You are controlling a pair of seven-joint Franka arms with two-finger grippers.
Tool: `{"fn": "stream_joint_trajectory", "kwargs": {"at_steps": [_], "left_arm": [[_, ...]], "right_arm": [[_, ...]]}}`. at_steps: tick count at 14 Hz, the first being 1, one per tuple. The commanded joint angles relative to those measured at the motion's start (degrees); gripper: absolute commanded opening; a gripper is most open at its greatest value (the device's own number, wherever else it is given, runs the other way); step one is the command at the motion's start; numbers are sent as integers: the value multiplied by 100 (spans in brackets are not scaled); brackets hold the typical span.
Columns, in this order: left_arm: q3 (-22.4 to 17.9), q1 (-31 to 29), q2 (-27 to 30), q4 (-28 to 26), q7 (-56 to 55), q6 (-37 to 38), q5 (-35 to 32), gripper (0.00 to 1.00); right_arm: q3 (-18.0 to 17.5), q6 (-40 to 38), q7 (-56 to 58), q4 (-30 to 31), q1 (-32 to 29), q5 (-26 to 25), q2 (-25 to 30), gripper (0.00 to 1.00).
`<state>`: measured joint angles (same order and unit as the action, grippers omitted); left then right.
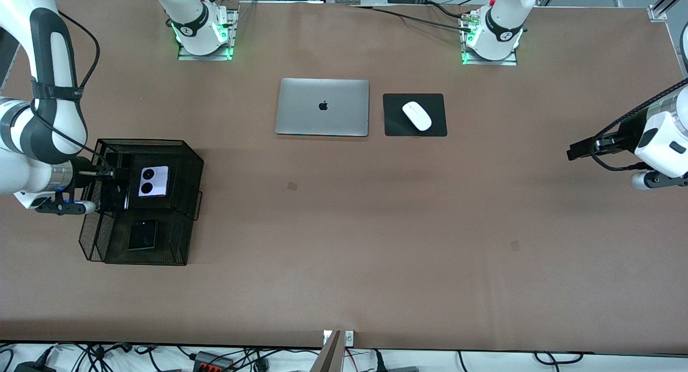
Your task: Place phones with both arms
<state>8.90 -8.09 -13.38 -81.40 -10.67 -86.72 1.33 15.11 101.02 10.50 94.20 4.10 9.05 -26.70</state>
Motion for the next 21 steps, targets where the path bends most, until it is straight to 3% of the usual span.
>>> {"fn": "stream_joint_trajectory", "kwargs": {"at_steps": [1, 12, 21], "left_arm": [[-20, -61, 99, -140, 284, -169, 69, 100], [-37, -176, 187, -342, 276, -328, -28, 100], [-20, -114, 152, -280, 258, -328, -19, 100]], "right_arm": [[-26, 41, 40, 133, -67, -79, 7, 29], [-8, -399, 75, 142, -138, -88, 156, 29], [-17, -119, 118, 248, -164, -88, -63, 29]]}}
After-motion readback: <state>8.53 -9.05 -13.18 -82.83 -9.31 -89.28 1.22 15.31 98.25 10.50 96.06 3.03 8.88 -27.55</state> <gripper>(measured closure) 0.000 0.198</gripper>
